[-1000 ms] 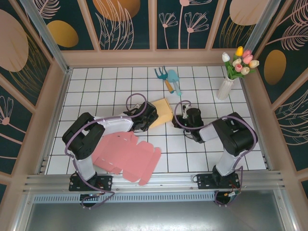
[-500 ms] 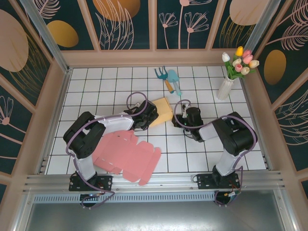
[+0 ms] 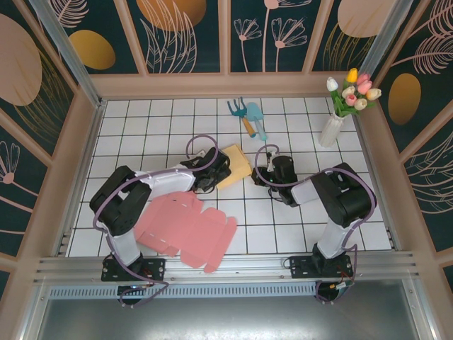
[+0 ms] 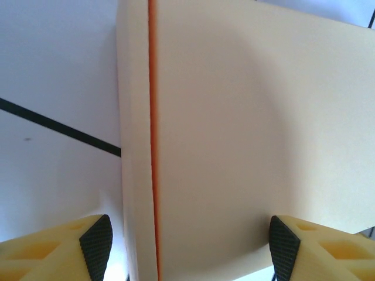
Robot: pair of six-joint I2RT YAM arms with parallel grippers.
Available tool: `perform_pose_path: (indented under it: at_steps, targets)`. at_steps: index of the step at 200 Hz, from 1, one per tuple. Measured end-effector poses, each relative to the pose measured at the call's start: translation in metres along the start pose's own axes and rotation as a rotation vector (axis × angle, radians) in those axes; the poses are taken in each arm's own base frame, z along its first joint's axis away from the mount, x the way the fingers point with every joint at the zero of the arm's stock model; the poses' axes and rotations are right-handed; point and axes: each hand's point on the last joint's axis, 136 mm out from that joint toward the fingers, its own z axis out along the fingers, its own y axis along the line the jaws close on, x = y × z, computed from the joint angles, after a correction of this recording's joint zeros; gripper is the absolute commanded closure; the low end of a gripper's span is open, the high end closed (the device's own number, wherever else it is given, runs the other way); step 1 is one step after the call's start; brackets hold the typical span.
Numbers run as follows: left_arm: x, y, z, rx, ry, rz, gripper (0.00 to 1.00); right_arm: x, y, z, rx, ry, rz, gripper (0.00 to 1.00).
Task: Fold the paper box
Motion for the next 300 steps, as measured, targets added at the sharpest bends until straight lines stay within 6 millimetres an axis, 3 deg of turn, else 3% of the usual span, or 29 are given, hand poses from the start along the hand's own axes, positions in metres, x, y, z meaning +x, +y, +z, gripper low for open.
perform_pose_path:
  at_steps: [19,38,67,87,108,134,142,147,155,176,248,300]
  targets:
    - [-0.004,0.002,-0.008,-0.013,-0.013,0.092,0.26,-0.002,0.000,0.002,-0.002,0.005,0.003,0.85]
    - [-0.016,-0.009,-0.023,0.025,-0.063,0.204,0.11,-0.004,0.000,0.004,-0.008,0.009,0.008,0.85]
    - [-0.042,-0.044,-0.053,0.167,-0.186,0.362,0.13,-0.005,0.002,0.006,-0.021,0.017,0.012,0.85]
    - [-0.065,-0.057,-0.062,0.213,-0.262,0.453,0.17,-0.004,0.001,0.005,-0.022,0.020,0.016,0.85]
    - [-0.102,-0.059,-0.045,0.192,-0.288,0.510,0.20,0.003,0.002,-0.004,-0.021,0.026,0.031,0.85]
    - [-0.131,-0.049,0.001,0.165,-0.245,0.568,0.23,0.018,0.008,-0.014,-0.025,0.058,0.063,0.85]
    - [-0.130,-0.044,0.015,0.164,-0.217,0.584,0.25,0.021,0.013,-0.014,-0.031,0.069,0.075,0.86]
    - [-0.127,-0.041,0.022,0.166,-0.197,0.597,0.26,0.023,0.015,-0.014,-0.036,0.075,0.085,0.93]
    - [-0.119,-0.038,0.032,0.176,-0.158,0.615,0.27,0.026,0.018,-0.014,-0.042,0.084,0.100,0.97]
    - [-0.097,-0.041,0.046,0.239,-0.075,0.651,0.31,0.029,0.021,-0.013,-0.048,0.097,0.144,0.98]
    - [-0.062,-0.073,0.056,0.506,0.046,0.675,0.43,-0.003,0.005,0.014,-0.004,0.076,0.201,0.98]
    - [-0.052,-0.094,0.060,0.603,0.054,0.682,0.43,-0.013,0.009,0.033,-0.007,0.124,0.180,1.00]
